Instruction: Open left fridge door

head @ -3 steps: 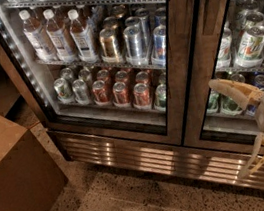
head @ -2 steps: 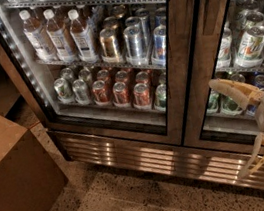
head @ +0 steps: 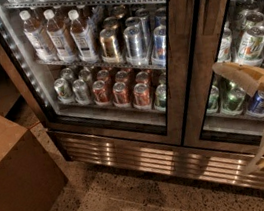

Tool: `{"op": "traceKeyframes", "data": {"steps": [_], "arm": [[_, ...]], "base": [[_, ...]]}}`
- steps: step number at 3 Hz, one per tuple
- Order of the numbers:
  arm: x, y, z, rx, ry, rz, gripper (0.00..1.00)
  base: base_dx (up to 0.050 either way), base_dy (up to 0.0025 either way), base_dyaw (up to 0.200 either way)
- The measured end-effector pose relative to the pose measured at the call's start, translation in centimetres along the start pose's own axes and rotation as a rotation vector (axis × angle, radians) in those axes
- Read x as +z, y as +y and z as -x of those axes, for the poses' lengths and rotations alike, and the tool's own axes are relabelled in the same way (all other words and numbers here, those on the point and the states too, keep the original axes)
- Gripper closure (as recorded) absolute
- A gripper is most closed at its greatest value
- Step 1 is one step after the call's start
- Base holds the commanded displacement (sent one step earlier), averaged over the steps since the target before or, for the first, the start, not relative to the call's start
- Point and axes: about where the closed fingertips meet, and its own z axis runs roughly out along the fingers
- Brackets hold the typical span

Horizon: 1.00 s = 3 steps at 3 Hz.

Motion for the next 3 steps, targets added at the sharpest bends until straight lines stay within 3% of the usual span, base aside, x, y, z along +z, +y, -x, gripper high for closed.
{"op": "traceKeyframes", "data": {"steps": [2, 3], "arm": [[-1.8, 1.4, 8.9, -0.136, 0.015, -0.043, 0.00], [-1.8, 1.4, 8.9, -0.137, 0.015, -0.043, 0.00]], "base": [[0.000, 0.00000, 0.000], [0.000, 0.00000, 0.000]]}}
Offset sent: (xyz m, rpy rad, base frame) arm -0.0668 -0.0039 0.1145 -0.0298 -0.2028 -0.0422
